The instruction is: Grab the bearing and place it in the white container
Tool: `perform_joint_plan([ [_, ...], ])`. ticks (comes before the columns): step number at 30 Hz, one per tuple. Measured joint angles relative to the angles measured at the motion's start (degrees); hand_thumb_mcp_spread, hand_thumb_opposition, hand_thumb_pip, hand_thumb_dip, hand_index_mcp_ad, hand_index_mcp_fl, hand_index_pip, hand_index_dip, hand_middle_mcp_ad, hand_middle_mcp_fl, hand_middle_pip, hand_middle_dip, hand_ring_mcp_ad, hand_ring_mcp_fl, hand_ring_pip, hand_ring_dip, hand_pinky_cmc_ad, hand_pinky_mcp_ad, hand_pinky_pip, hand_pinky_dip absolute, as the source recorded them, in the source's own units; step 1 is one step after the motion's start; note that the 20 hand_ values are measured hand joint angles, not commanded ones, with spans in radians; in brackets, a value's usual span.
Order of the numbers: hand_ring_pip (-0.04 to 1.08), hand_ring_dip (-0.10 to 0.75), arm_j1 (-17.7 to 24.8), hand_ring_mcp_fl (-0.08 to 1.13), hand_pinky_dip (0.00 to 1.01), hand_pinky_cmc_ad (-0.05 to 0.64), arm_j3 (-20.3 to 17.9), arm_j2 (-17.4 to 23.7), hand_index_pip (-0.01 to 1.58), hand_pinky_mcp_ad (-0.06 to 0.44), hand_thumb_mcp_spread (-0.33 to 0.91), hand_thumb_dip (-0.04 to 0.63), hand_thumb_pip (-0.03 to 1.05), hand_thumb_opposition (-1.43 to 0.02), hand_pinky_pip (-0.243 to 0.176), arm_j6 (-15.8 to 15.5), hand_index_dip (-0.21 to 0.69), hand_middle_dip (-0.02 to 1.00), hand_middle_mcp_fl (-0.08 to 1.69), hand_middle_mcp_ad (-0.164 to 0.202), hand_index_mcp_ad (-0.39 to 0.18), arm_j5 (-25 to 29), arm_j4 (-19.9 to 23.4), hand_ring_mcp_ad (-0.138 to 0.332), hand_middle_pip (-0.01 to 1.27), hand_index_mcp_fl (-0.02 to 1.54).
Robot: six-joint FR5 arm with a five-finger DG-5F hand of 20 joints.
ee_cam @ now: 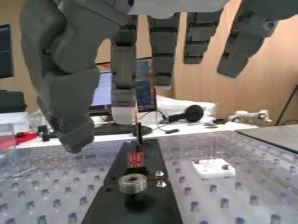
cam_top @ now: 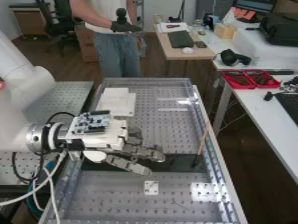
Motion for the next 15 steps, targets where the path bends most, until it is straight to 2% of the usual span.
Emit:
perform_joint_plan([
  [8, 0.10, 0.101, -2.1, 0.01, 0.18, 0.351, 3.7, -1.6, 1.35, 0.278, 0.50, 0.204, 0.47, -0.79, 0.009, -2.5, 0.178, 0.31, 0.15, 0.091, -0.120, -6.0, -3.4, 0.131, 0.13, 0.19],
  [15, 0.10, 0.101, -3.2, 0.01, 0.18, 0.351, 5.5, -3.1, 1.35, 0.227, 0.49, 0.204, 0.48, -0.79, 0.003, -4.2, 0.178, 0.28, 0.15, 0.091, -0.117, -8.4, -4.5, 0.134, 0.13, 0.19],
])
